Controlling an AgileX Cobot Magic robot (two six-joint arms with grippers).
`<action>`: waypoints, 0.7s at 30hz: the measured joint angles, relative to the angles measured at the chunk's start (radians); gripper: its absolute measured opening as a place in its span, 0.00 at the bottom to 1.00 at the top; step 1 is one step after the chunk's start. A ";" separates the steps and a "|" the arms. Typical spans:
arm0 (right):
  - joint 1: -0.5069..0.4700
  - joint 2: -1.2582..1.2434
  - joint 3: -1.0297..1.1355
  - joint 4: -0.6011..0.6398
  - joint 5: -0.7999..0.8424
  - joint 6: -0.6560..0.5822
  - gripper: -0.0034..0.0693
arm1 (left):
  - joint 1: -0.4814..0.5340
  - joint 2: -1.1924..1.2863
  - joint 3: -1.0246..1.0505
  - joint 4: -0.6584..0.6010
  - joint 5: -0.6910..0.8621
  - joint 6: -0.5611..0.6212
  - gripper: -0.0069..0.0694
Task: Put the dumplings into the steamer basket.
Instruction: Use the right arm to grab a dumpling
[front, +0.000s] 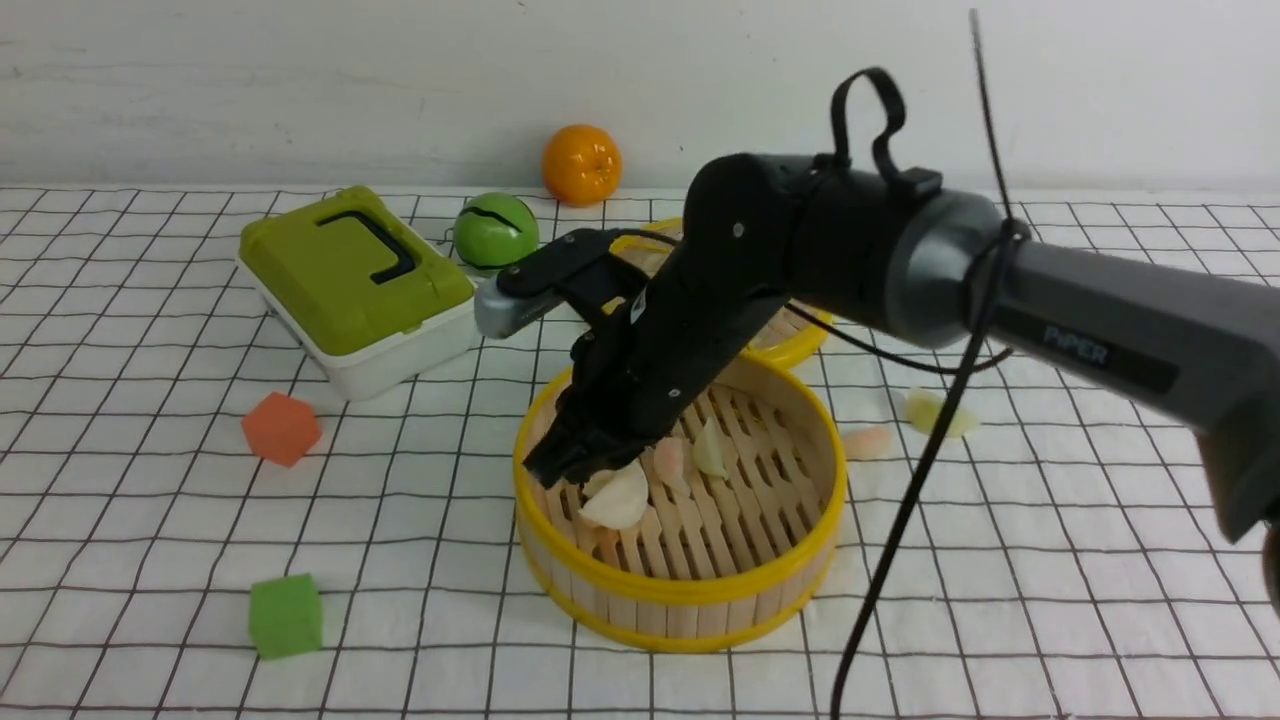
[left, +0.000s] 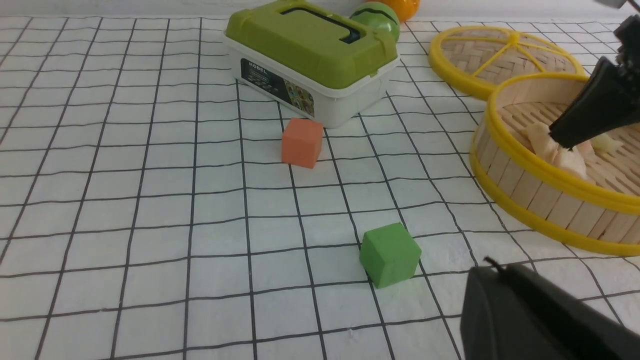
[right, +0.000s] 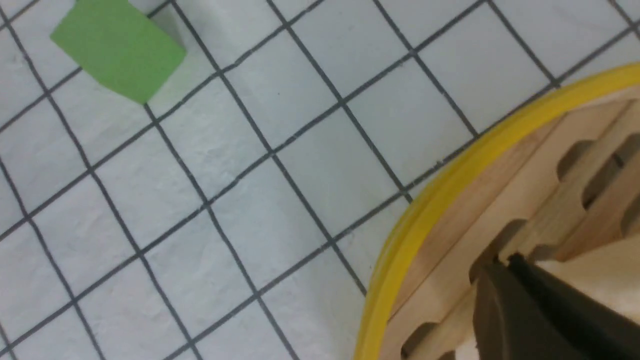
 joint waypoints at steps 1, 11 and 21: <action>0.001 0.002 0.000 -0.002 -0.002 0.000 0.04 | 0.000 0.000 0.000 0.000 0.000 0.000 0.09; 0.003 0.020 0.000 -0.112 0.117 0.000 0.04 | 0.000 0.000 0.000 0.001 0.002 0.000 0.11; 0.000 -0.046 0.000 -0.159 0.189 0.000 0.05 | 0.000 0.000 0.000 0.001 0.003 0.000 0.12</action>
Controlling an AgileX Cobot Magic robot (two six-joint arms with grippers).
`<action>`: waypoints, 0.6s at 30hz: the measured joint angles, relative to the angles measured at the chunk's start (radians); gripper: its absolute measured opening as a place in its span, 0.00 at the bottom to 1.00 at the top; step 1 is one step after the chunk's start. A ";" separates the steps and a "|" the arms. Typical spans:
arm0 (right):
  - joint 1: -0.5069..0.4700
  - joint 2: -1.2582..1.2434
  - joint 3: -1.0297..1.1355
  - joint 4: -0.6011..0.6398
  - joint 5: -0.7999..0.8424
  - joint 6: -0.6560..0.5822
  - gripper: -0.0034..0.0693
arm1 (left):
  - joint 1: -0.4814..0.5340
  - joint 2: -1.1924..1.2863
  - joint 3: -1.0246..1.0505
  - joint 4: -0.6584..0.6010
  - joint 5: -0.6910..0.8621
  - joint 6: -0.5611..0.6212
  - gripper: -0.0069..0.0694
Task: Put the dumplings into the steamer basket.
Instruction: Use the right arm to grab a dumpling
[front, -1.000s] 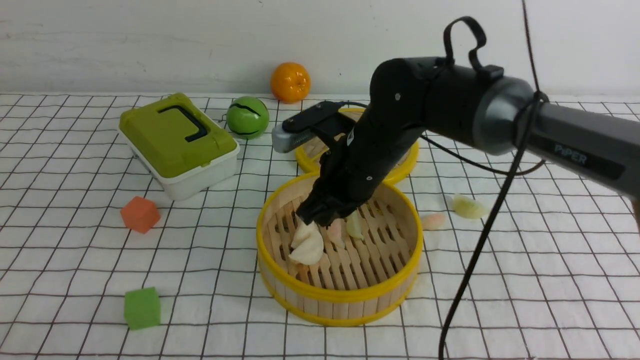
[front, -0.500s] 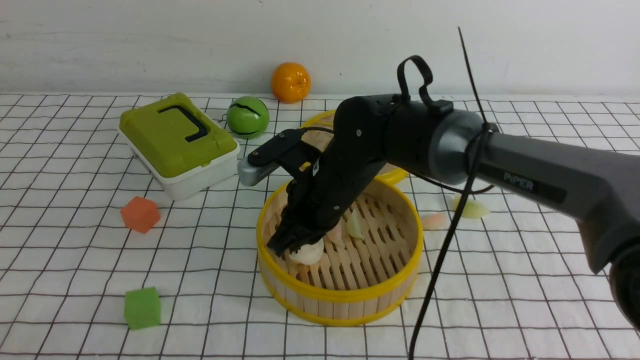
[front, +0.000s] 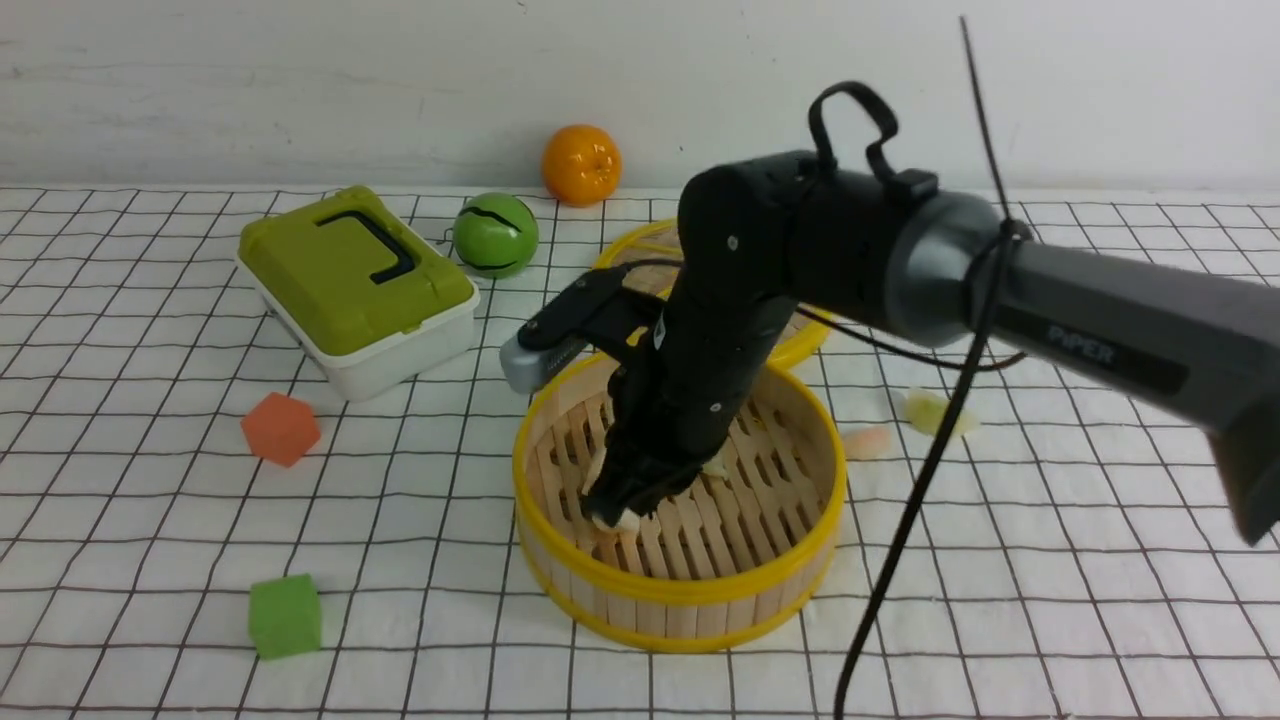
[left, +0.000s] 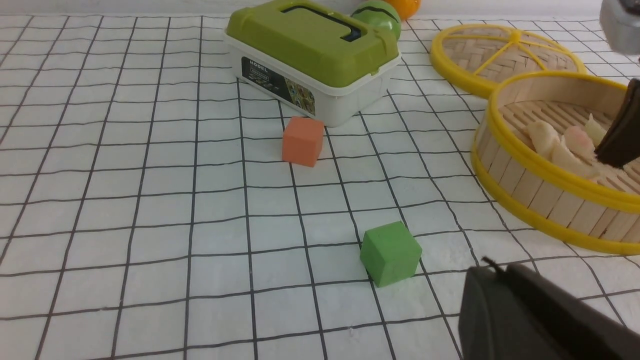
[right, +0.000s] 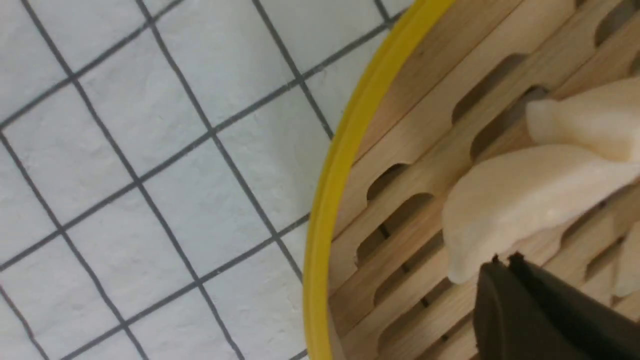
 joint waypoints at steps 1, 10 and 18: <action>-0.014 -0.040 0.000 0.001 -0.017 0.013 0.05 | 0.000 0.000 0.000 0.000 0.000 0.000 0.12; -0.275 -0.142 -0.001 -0.002 -0.061 0.203 0.07 | 0.000 0.000 0.000 0.000 0.001 0.000 0.12; -0.425 -0.007 -0.001 -0.040 -0.006 0.042 0.36 | 0.000 0.000 0.001 0.004 0.001 0.000 0.12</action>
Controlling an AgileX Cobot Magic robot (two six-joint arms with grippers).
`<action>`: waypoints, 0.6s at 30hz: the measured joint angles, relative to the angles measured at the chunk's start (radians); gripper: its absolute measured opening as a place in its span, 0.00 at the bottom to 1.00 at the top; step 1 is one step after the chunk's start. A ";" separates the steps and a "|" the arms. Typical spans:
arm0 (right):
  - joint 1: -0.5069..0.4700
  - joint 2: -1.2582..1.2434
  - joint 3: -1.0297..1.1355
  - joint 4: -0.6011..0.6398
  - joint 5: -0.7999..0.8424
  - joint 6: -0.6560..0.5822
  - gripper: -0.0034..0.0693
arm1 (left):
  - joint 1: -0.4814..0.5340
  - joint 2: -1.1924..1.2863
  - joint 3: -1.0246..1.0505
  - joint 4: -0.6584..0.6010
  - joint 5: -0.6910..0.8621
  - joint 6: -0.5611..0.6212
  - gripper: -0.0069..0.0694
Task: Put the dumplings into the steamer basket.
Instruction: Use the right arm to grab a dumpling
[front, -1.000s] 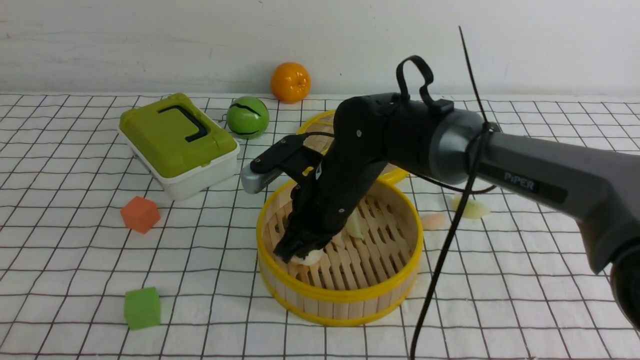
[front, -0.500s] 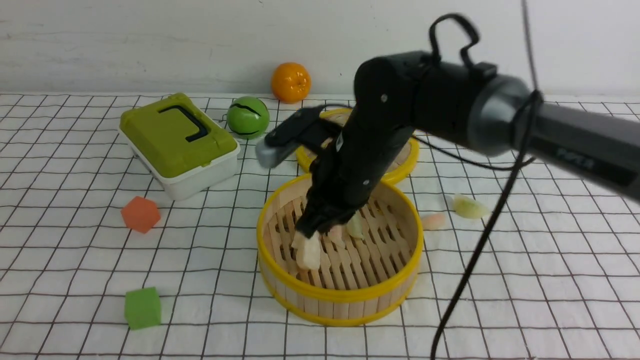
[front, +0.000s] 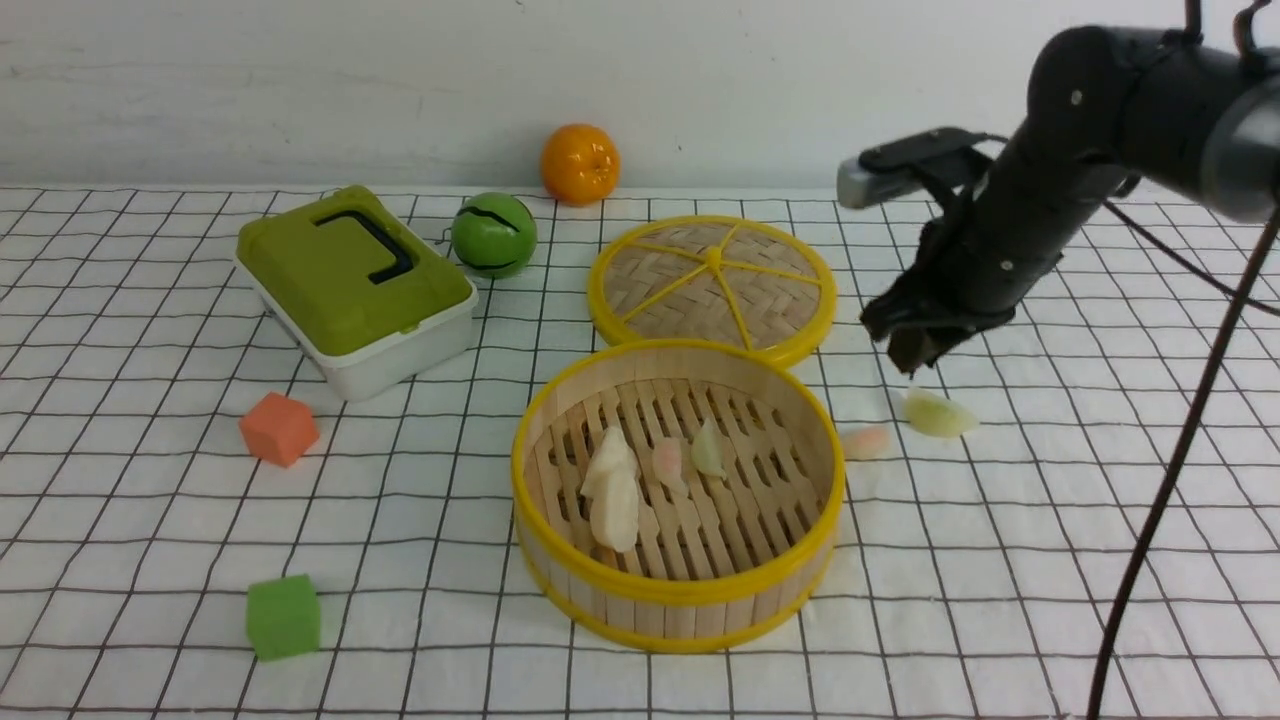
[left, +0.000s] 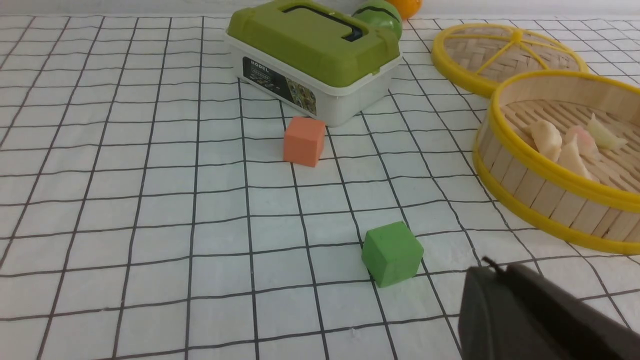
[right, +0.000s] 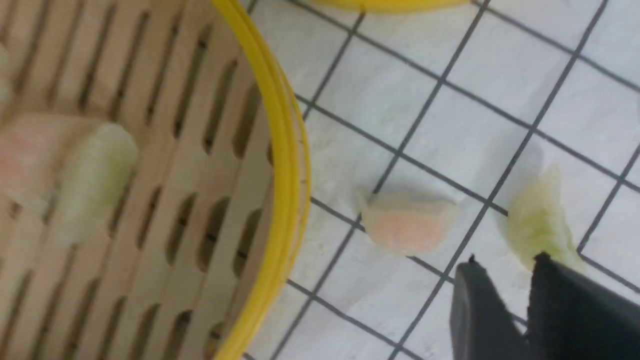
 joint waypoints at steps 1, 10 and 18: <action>0.000 0.013 0.000 -0.007 -0.004 -0.033 0.41 | 0.000 0.000 0.000 0.000 0.000 0.000 0.12; -0.007 0.078 0.000 -0.097 -0.162 -0.043 0.72 | 0.000 0.000 0.000 0.000 0.003 -0.001 0.11; -0.043 0.138 0.000 -0.109 -0.106 0.012 0.63 | 0.000 0.000 0.000 0.001 0.005 -0.003 0.12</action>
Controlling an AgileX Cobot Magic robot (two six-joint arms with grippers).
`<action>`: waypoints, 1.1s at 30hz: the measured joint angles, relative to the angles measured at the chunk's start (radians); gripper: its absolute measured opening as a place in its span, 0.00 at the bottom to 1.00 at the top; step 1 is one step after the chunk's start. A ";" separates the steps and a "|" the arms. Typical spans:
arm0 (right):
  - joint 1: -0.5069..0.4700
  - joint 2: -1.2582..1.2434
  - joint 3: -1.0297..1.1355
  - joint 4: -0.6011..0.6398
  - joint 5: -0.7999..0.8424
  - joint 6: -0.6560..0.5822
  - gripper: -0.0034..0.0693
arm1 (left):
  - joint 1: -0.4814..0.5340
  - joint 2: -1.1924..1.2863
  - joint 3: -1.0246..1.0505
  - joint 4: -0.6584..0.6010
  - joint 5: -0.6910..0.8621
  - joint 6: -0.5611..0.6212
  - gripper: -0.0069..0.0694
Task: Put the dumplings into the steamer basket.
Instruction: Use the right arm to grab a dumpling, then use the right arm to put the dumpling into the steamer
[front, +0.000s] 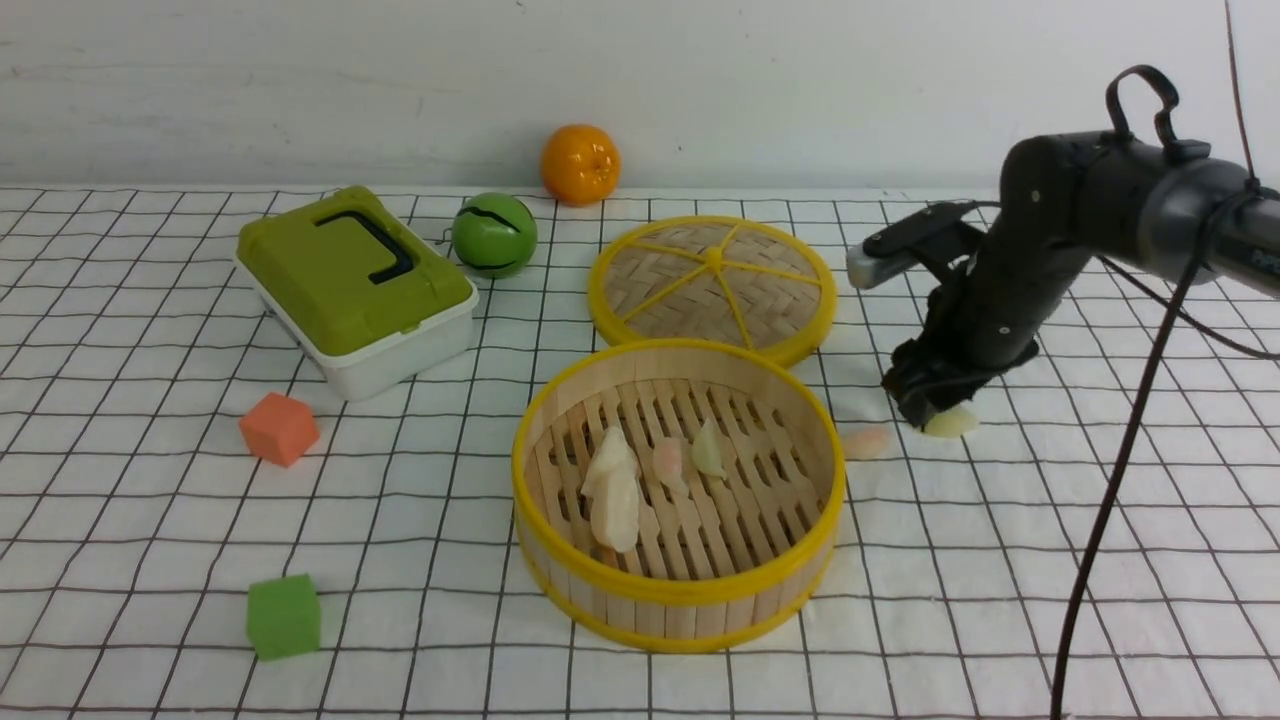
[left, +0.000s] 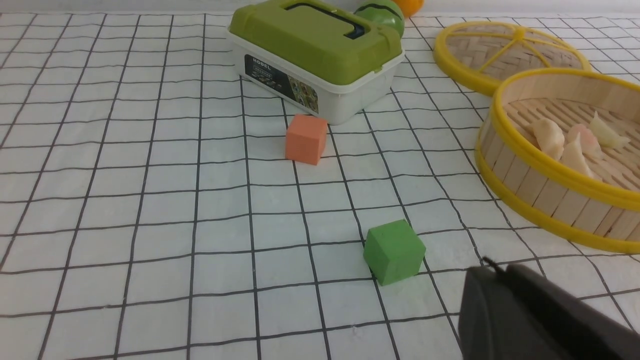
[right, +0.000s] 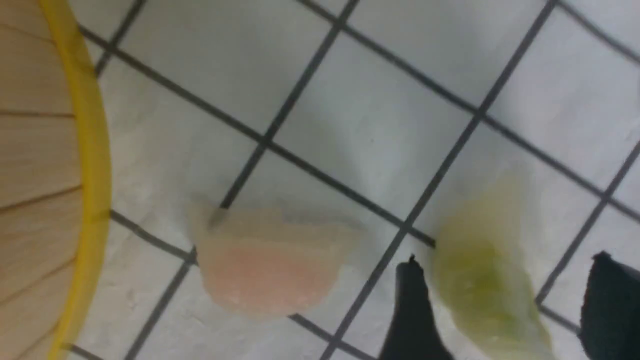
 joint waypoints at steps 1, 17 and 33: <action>-0.002 0.011 0.000 0.006 0.009 0.013 0.60 | 0.000 0.000 0.000 0.000 0.000 -0.001 0.12; -0.006 -0.040 0.000 0.031 0.029 0.178 0.31 | 0.000 0.000 0.000 0.002 0.001 -0.001 0.12; 0.319 -0.233 0.053 0.300 0.153 0.213 0.31 | 0.000 0.000 0.000 0.003 0.001 -0.001 0.12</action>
